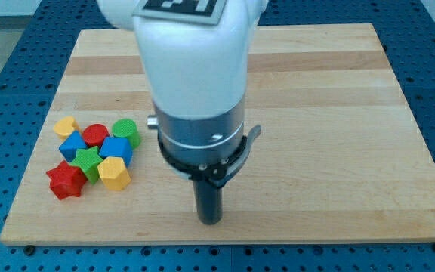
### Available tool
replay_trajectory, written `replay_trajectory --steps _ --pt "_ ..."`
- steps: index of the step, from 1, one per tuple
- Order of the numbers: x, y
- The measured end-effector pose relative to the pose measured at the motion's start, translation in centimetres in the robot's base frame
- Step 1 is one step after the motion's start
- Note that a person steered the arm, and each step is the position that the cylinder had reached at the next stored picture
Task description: Move your arm to the bottom left
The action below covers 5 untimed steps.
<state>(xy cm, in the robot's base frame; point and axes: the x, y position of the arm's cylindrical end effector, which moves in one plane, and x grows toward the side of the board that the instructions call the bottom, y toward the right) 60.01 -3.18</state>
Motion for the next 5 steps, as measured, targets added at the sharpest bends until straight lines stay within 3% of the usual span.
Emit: replay_trajectory --steps 1,3,5 --pt "0.0 -5.8" --pt "0.4 -22.7" --pt "-3.9 -25.0"
